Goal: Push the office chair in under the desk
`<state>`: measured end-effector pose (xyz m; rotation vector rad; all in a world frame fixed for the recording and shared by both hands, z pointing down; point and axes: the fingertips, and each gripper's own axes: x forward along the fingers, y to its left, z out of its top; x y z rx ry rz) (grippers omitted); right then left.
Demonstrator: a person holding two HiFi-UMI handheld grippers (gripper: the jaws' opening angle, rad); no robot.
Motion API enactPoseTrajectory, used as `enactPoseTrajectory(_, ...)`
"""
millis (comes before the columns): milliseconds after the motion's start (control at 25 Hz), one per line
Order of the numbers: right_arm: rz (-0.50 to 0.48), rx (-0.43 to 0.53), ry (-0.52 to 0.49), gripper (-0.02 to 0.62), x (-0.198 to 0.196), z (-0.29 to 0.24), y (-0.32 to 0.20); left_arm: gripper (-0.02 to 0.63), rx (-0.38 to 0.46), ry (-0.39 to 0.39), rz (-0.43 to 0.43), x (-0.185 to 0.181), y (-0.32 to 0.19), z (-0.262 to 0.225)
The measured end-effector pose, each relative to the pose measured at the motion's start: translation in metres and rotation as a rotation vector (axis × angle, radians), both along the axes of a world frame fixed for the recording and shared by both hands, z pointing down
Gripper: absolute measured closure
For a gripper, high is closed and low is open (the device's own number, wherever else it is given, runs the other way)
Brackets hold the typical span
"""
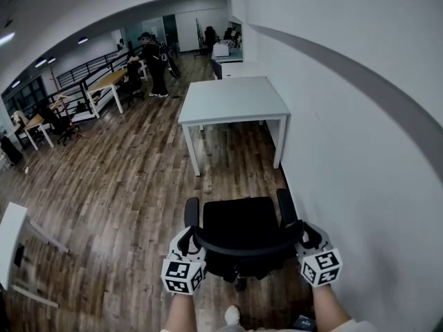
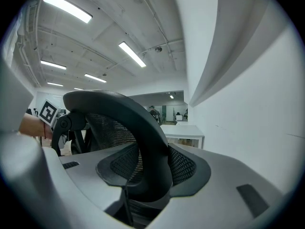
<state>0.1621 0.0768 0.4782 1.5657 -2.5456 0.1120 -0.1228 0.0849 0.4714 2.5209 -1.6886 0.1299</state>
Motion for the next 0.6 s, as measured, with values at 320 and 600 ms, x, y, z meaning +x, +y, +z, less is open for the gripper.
enactPoseTrajectory(320,0.032,0.003,0.006,0.387,-0.005,0.002,-0.035,0.391,0.004,0.003,0.031,-0.004,-0.045,0.001)
enactPoseTrajectory(600,0.056,0.001,0.013,0.387,-0.008,0.000,-0.070,0.391,0.003,0.003,0.055,-0.009,-0.082,0.000)
